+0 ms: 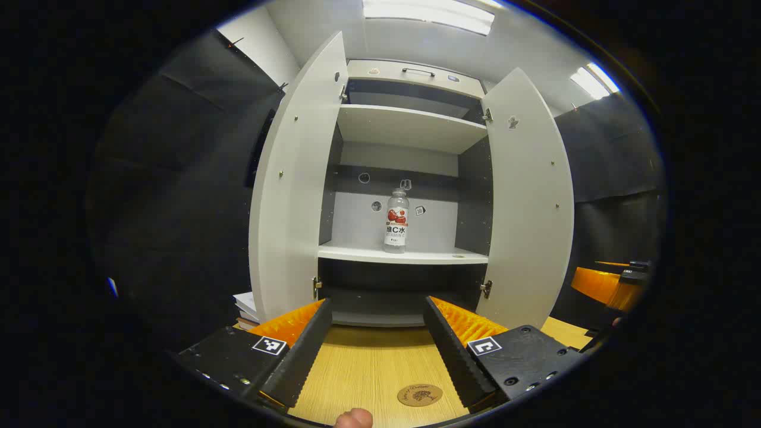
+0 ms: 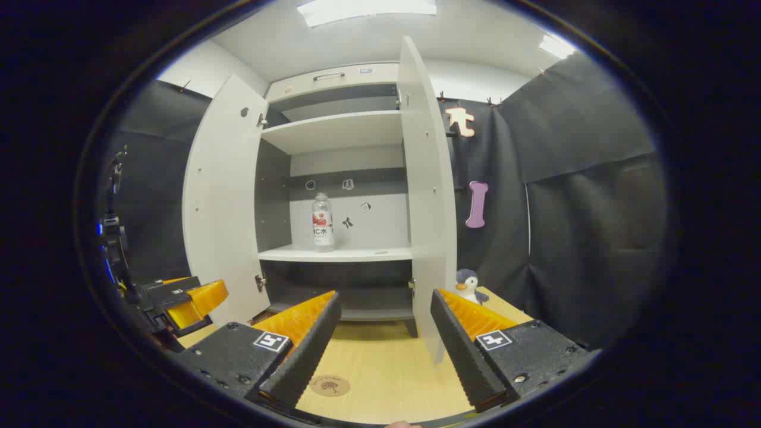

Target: Grasp the bottle in the cabinet with the left hand and place it on the coaster, then close the right door with the right hand and the left door with the left hand.

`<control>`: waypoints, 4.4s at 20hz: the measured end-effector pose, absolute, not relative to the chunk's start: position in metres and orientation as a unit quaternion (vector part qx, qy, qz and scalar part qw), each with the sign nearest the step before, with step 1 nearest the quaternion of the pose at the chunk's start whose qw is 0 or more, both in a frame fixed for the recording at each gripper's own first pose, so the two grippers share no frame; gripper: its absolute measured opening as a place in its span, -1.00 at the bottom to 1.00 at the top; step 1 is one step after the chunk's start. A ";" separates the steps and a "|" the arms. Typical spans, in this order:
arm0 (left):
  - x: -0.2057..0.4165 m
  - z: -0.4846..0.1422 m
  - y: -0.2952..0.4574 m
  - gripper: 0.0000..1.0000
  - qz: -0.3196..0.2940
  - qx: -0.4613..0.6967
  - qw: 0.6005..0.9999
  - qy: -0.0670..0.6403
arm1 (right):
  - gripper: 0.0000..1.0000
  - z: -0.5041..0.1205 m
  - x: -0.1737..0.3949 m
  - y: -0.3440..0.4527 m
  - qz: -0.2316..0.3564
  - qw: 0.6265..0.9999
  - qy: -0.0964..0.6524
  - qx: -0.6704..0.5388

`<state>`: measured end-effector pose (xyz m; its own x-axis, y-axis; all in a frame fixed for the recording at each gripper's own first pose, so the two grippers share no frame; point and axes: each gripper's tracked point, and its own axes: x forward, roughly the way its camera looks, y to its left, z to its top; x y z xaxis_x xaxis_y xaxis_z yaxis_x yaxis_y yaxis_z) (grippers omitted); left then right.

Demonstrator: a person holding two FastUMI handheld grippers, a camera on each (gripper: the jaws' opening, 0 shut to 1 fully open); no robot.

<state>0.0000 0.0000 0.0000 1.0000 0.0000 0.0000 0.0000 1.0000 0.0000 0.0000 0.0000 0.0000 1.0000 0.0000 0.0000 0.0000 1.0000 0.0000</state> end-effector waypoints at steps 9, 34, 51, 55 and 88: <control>-0.005 0.006 0.001 0.89 0.002 0.005 1.000 -0.008 | 0.98 0.000 0.000 0.005 0.007 1.000 0.000 0.001; 0.039 0.040 -0.017 0.89 -0.063 -0.011 0.998 -0.005 | 0.98 0.004 -0.010 0.018 0.017 1.000 -0.002 -0.004; 0.327 0.082 -0.050 0.90 -0.072 0.001 0.997 0.011 | 0.98 0.014 -0.014 -0.027 -0.059 0.998 0.009 0.011; 0.369 0.084 -0.051 0.89 -0.067 -0.002 0.998 0.008 | 0.98 0.015 -0.009 -0.040 -0.082 0.996 0.015 0.021; 0.144 -0.008 -0.061 0.57 -0.071 0.037 0.996 -0.032 | 0.98 0.052 -0.001 -0.001 0.025 0.999 -0.019 -0.019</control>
